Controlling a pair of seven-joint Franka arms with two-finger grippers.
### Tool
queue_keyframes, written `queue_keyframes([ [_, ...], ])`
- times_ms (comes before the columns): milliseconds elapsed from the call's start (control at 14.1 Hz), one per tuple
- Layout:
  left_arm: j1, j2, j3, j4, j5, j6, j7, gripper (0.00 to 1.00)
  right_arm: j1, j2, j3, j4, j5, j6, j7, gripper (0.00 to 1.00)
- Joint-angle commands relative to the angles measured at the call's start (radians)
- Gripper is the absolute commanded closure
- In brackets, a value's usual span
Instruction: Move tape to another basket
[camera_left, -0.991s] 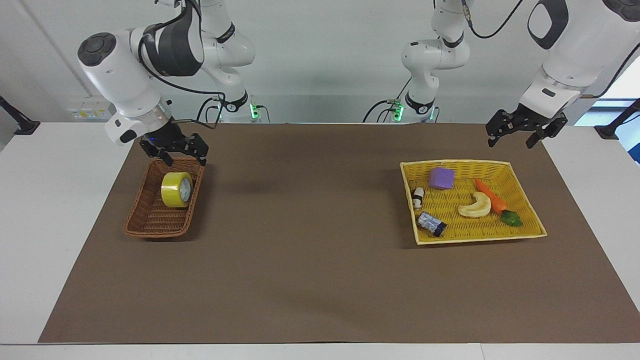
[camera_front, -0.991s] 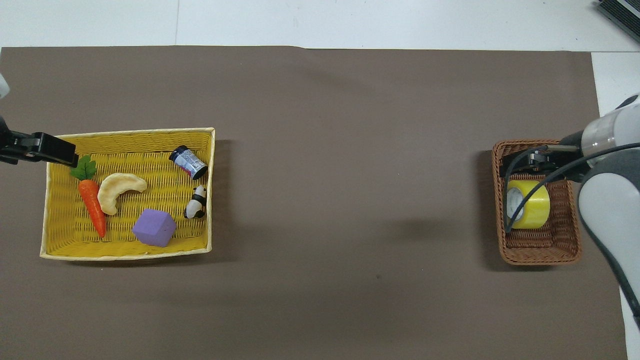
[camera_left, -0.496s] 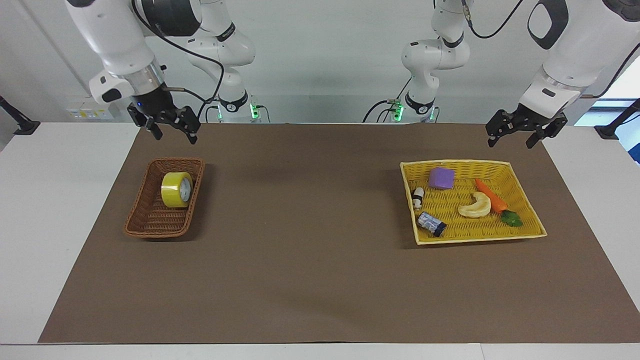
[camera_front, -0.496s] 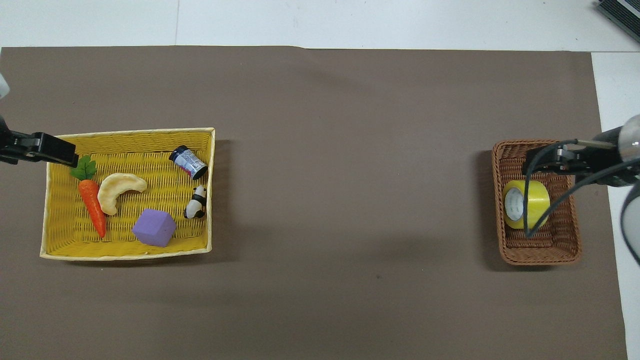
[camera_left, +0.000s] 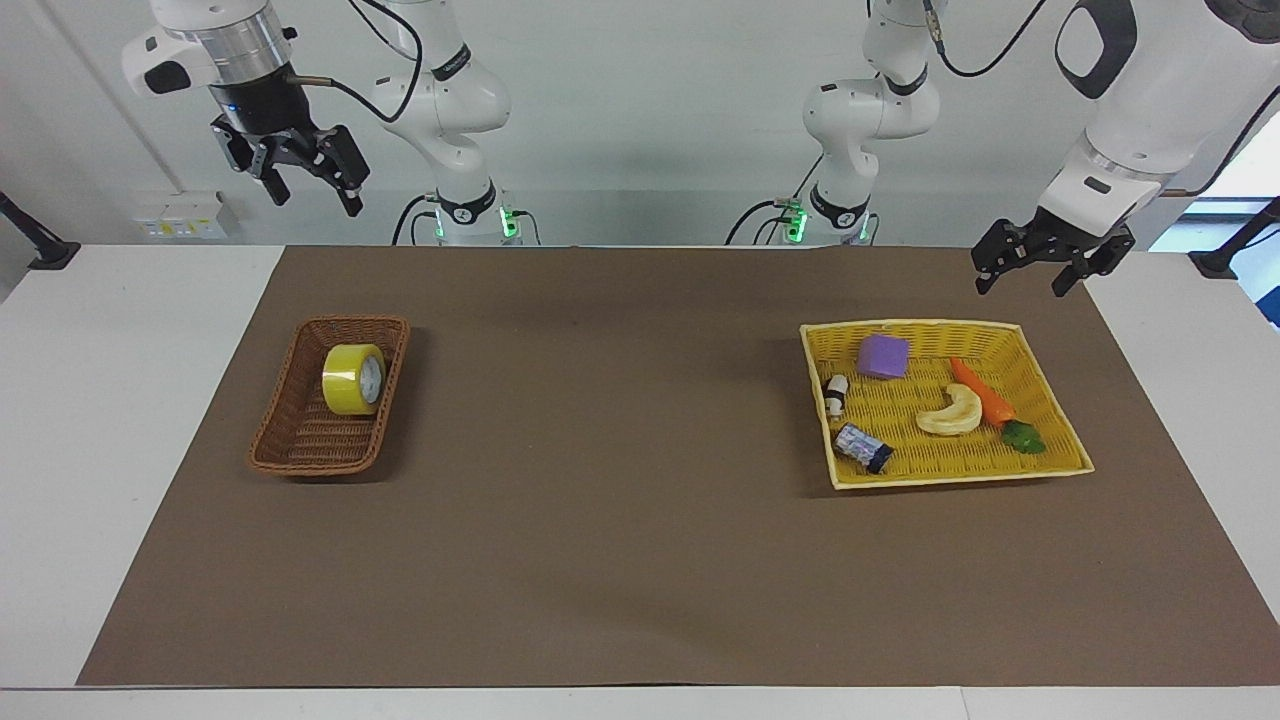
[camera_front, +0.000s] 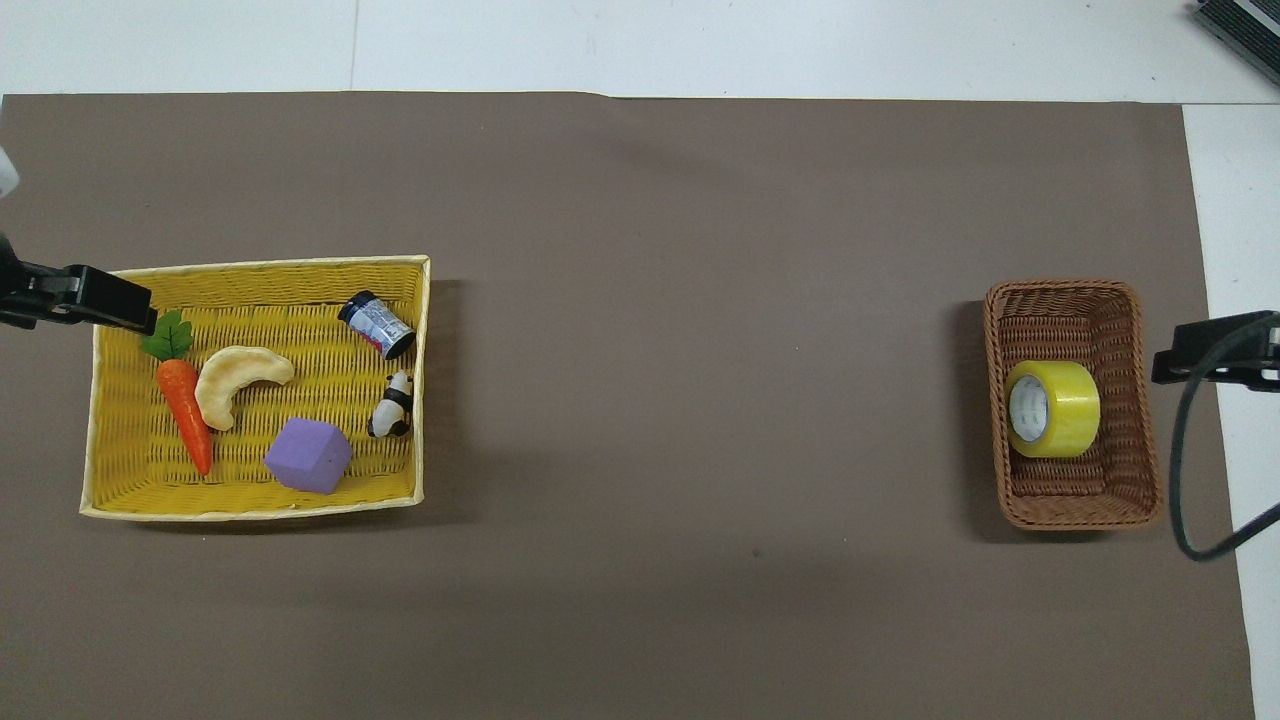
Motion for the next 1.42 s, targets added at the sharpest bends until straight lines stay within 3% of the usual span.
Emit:
queue_keyframes([
  [0,-0.002,-0.006,0.002,0.003,0.008,-0.018,-0.003,0.00,-0.008,-0.044,0.004,-0.058,-0.006,-0.009,0.022,0.00],
  [496,-0.002,-0.006,0.002,0.003,0.008,-0.018,-0.003,0.00,-0.015,-0.012,-0.005,0.047,-0.026,-0.070,-0.133,0.00],
  [850,-0.002,-0.006,0.002,0.003,0.008,-0.018,-0.003,0.00,-0.009,-0.027,-0.004,-0.025,-0.064,0.009,-0.171,0.00],
  [1345,-0.002,-0.006,0.002,0.003,0.008,-0.018,-0.001,0.00,-0.002,-0.027,0.002,-0.030,-0.064,-0.007,-0.243,0.00],
])
